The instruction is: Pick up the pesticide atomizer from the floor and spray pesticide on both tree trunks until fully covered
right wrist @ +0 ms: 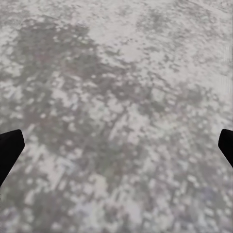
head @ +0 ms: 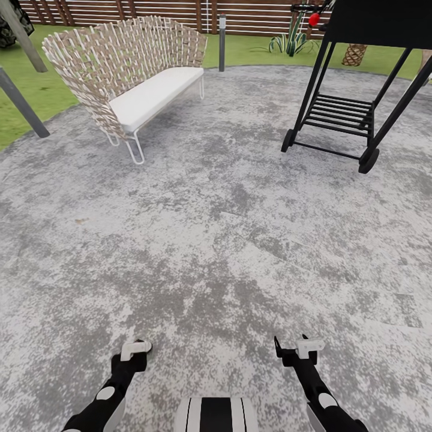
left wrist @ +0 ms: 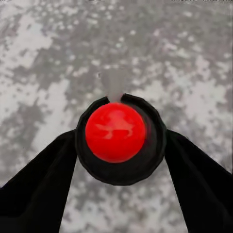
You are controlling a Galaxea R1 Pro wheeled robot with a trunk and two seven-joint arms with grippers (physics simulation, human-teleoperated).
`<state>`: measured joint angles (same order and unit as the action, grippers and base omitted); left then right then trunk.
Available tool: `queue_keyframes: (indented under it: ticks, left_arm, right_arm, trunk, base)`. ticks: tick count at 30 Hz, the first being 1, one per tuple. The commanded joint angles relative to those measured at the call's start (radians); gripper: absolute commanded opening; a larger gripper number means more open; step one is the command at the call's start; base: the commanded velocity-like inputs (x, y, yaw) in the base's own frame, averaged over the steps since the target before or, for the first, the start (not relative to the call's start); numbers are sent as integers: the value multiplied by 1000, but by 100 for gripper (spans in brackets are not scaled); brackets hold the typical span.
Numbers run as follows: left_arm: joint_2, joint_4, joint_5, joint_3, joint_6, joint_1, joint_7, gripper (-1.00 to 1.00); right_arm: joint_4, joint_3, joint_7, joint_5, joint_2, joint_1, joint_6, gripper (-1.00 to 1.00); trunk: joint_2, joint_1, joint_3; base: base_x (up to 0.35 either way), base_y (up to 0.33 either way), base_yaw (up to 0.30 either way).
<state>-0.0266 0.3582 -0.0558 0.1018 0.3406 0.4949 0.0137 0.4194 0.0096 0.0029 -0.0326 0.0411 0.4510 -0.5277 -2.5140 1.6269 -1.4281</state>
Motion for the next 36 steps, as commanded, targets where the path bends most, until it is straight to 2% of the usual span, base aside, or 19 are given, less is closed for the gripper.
queue_keyframes:
  ticks: [1,25,36]
  left_arm:
    - [-1,-1,1,2,0,0,2,-100]
    - [-1,1,1,3,0,1,2,-100]
    - [-1,1,1,2,0,1,1,-100]
  right_arm:
    - [0,0,0,0,0,0,0,100]
    - [-1,0,0,-1,0,0,0,100]
    - [-4,1,-1,-1,0,0,0,100]
  trunk:
    - [0,0,0]
    - [0,0,0]
    - [3,-5,42]
  base:
    - [0,0,0]
    - [0,0,0]
    - [0,0,0]
